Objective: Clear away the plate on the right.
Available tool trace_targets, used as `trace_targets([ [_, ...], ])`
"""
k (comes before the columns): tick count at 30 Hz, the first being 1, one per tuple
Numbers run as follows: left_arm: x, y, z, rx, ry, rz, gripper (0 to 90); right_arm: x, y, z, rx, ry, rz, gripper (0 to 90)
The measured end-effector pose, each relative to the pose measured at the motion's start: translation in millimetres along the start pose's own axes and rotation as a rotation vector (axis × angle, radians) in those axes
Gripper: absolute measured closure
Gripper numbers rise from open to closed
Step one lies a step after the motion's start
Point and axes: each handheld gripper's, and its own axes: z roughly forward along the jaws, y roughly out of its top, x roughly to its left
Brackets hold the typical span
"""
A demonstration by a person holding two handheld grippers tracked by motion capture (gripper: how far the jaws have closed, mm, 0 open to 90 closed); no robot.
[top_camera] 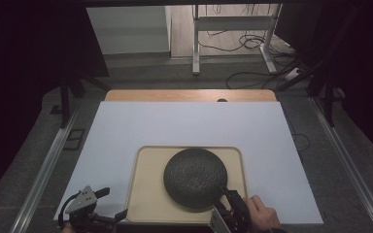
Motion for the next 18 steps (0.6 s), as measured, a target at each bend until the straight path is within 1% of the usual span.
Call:
trace_targets([
  [4,0.1,0.1,0.1,0.003,-0.002,0.002,0.0,-2.6,-3.0,0.5,0.012,0.013,0.048,41.7],
  [5,0.1,0.1,0.1,0.004,-0.002,0.002,0.0,-3.1,-3.5,0.4,0.022,0.011,0.061,40.9],
  [6,0.1,0.1,0.1,0.004,-0.002,0.002,0.0,-4.4,-4.8,1.3,0.018,0.014,0.059,40.2],
  [8,0.1,0.1,0.2,0.004,-0.003,0.002,0.0,-6.4,-6.6,2.2,0.020,0.022,0.085,38.6],
  [11,0.1,0.1,0.3,0.005,-0.004,0.002,0.0,-10.0,-10.0,3.2,0.025,0.036,0.131,35.6],
  [18,0.7,0.0,0.2,0.004,-0.007,-0.002,0.0,-20.4,-19.6,3.1,0.014,0.065,0.239,33.6],
])
